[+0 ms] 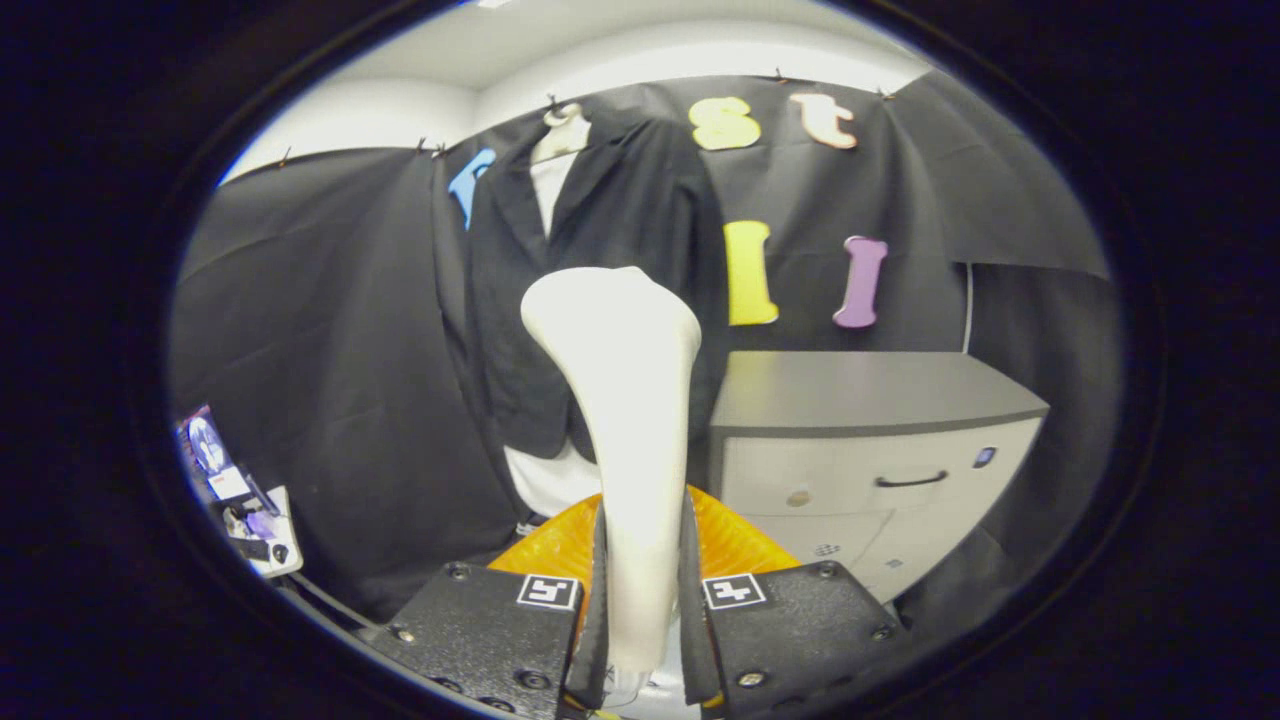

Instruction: Iron the clothes twice with a garment steamer, once on the left side and once on the right side.

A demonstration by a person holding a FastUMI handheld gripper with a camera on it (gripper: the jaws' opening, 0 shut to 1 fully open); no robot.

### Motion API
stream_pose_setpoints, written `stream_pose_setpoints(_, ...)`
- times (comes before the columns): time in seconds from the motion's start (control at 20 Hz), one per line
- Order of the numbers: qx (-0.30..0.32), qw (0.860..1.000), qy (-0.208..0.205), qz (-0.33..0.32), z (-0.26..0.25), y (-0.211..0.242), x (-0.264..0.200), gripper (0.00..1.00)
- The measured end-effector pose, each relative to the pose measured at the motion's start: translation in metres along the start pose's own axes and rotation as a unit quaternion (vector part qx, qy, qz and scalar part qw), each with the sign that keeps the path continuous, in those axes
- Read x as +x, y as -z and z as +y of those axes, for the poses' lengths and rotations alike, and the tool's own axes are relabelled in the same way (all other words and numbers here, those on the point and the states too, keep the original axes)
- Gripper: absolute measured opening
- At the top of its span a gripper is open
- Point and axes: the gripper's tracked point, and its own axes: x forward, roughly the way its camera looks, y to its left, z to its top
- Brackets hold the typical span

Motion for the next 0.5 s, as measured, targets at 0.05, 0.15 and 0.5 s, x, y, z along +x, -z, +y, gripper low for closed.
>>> stream_pose_setpoints(0.05,0.001,1.000,0.011,-0.009,-0.022,-0.001,-0.019,0.32)
stream_pose_setpoints(0.15,0.007,0.999,0.027,-0.018,-0.063,0.005,-0.062,0.32)
stream_pose_setpoints(0.5,0.035,0.995,0.089,-0.030,-0.172,0.049,-0.184,0.32)
